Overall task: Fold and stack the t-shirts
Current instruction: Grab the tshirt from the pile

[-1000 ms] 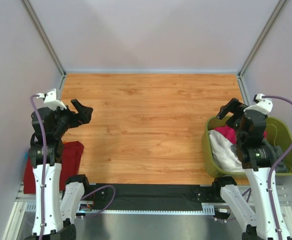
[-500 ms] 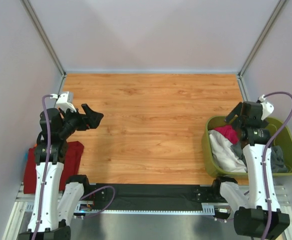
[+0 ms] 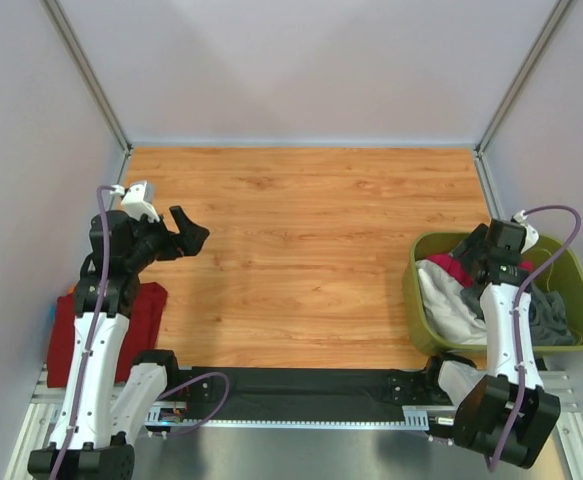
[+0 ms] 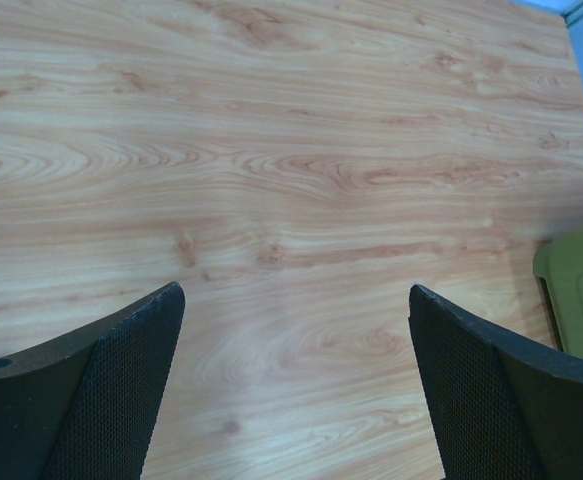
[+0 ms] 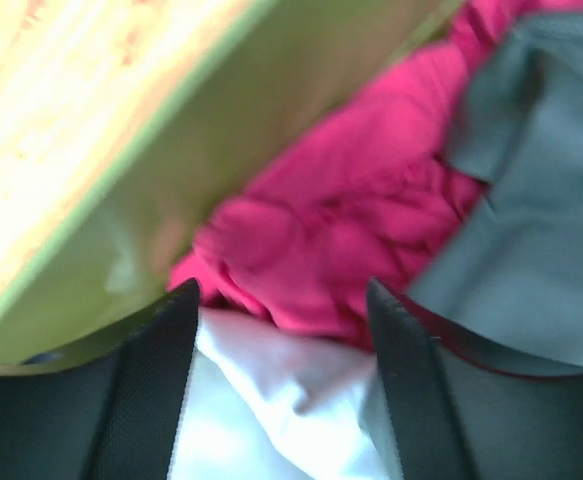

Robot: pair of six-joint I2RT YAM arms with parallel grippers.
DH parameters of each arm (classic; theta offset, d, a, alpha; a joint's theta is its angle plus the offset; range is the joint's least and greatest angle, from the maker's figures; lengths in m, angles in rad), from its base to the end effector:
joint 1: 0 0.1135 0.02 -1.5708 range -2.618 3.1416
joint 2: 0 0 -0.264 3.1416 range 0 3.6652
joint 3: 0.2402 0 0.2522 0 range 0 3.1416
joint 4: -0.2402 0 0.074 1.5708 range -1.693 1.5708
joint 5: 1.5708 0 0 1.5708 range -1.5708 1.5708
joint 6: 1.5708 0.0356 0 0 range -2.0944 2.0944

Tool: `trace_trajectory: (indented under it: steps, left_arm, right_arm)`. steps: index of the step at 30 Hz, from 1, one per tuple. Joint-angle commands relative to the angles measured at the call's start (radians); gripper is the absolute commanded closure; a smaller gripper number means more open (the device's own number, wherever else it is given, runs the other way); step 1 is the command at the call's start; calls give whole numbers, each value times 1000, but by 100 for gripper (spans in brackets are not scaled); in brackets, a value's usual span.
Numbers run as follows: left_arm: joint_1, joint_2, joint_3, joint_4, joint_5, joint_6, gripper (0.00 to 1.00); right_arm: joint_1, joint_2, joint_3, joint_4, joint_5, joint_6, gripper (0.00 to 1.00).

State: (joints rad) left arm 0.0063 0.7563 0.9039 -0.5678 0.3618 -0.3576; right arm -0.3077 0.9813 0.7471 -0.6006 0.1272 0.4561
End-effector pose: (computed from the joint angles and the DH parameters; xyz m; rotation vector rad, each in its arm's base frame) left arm 0.1595 -0.0116 0.3463 -0.1283 2.0054 -0.5855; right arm 0.1881 -0.0645 0.2534 0.9482 2.2030 -0.0837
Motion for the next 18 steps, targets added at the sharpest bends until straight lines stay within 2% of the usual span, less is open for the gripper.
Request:
trace_trajectory:
  steps: [1, 6, 8, 9, 10, 12, 13, 18]
  left_arm:
    - [-2, 5, 38, -3, -6, 20, 1]
    - [-3, 9, 39, -7, -12, 22, 1]
    - [-3, 11, 39, -7, -14, 22, 1]
    - [-3, 9, 39, -7, -14, 23, 1]
    - [-3, 12, 39, -9, -15, 23, 1]
    - [-29, 14, 39, -10, -15, 23, 1]
    - [-31, 14, 39, -9, -17, 23, 1]
    - [-32, 17, 39, -9, -15, 26, 0]
  right_arm:
    - [-4, 29, -31, 177, -23, -14, 35]
    - [-4, 94, -49, 229, -41, -19, 38]
    - [-4, 103, -51, 239, -44, -22, 48]
    - [-2, 103, -51, 242, -46, -25, 55]
    - [-4, 99, -51, 242, -43, -25, 72]
    - [-4, 71, -48, 239, -37, -28, 85]
    - [-4, 60, -40, 230, -26, -31, 100]
    - [2, -50, 90, 85, -3, -52, 100]
